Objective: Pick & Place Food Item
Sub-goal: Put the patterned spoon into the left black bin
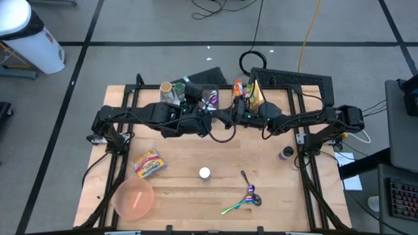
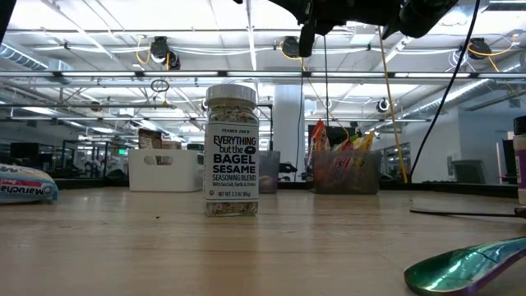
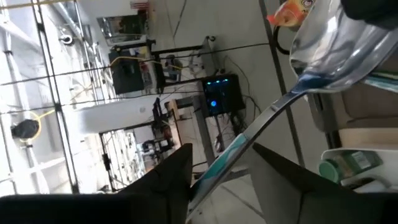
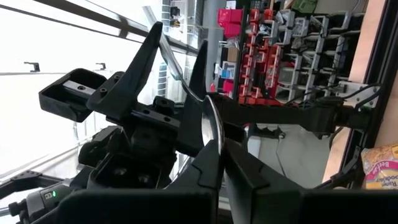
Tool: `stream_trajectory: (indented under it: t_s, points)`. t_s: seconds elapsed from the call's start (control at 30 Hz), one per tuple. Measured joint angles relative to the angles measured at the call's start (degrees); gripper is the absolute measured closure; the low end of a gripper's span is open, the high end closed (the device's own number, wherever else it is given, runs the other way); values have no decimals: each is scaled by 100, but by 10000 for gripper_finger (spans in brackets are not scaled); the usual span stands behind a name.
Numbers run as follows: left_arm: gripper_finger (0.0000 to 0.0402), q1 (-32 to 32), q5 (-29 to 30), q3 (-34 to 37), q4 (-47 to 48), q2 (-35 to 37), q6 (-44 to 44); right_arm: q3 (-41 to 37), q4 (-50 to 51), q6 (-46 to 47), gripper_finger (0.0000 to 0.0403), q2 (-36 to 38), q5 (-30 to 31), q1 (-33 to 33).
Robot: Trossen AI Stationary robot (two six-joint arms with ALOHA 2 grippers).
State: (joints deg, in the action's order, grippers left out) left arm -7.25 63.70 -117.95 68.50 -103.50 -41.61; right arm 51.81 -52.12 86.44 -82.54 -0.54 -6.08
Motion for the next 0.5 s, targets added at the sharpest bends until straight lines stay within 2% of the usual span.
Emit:
stream_trajectory:
  t_s: [0.37,0.5]
  points:
    - [190,-153,-265,-124,-405,289,507,20,-81,-229,402,13,-31,-224]
    - [189,-188,-869,-451,-326,420,1132,20,-167,-383,402,20,-234,-410]
